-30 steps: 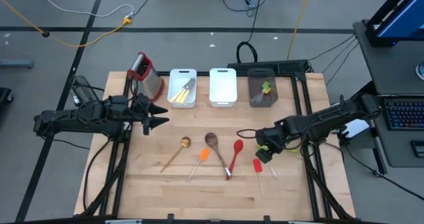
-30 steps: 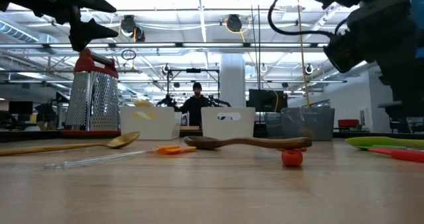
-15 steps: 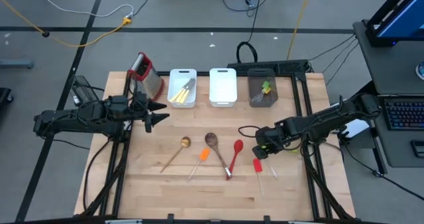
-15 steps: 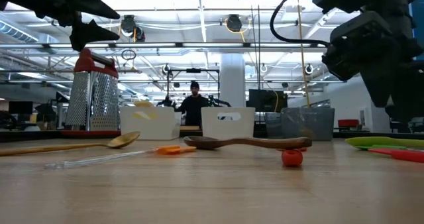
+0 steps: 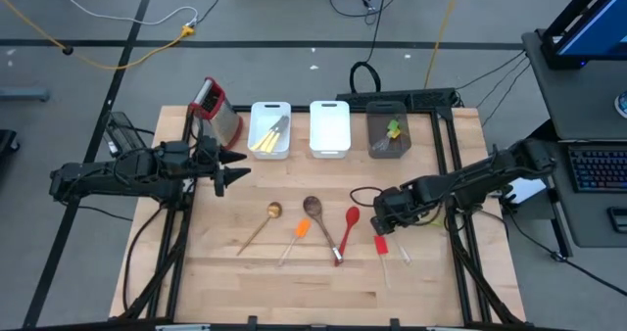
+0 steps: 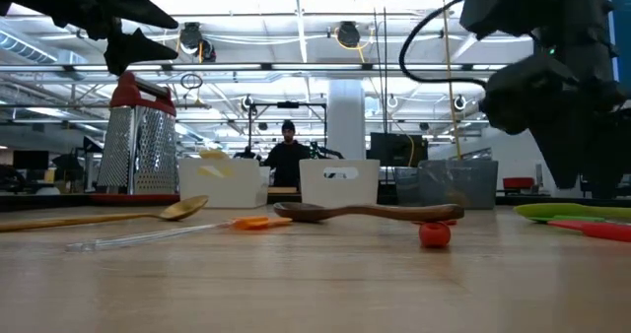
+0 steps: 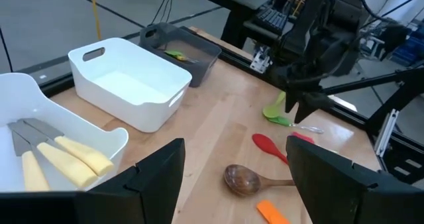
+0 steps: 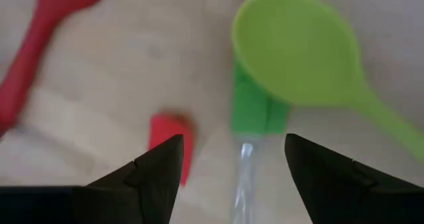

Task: Pick & Place Kitchen Items
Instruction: Put the green spatula into the black bin

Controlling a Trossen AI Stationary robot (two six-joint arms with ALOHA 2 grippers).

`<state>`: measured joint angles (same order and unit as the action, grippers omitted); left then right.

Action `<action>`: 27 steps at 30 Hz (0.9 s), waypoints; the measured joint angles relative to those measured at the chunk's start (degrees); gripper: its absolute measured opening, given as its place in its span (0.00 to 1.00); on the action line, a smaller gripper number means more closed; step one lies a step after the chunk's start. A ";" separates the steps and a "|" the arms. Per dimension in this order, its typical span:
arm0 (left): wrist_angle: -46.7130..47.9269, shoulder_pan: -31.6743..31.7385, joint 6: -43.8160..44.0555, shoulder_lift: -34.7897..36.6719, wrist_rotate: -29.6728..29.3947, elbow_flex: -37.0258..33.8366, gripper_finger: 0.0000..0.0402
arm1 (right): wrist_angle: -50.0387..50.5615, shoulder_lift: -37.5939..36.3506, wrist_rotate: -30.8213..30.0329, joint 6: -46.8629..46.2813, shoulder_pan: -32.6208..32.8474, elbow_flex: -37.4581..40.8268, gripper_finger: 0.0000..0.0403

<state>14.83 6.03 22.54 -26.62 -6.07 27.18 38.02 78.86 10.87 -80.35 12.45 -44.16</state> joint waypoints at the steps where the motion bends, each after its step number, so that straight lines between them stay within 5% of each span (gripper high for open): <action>1: 0.00 0.00 -0.12 -0.01 -0.01 0.00 0.67 | -0.08 1.05 -1.30 0.00 0.03 0.00 0.63; 12: 0.00 -0.01 -1.59 0.01 -0.02 0.00 0.67 | 1.34 16.12 -3.63 -3.14 0.52 -0.55 0.63; 21: 0.04 -0.01 -3.38 0.01 -0.04 0.00 0.67 | 1.93 15.79 -7.25 -10.33 0.63 -0.24 0.62; 27: 0.00 0.06 -4.02 0.01 -0.04 0.00 0.67 | 1.68 15.83 -8.62 -13.56 0.65 -0.23 0.50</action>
<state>14.83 6.09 18.52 -26.61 -6.11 27.18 39.70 94.70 2.25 -93.92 13.10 -44.39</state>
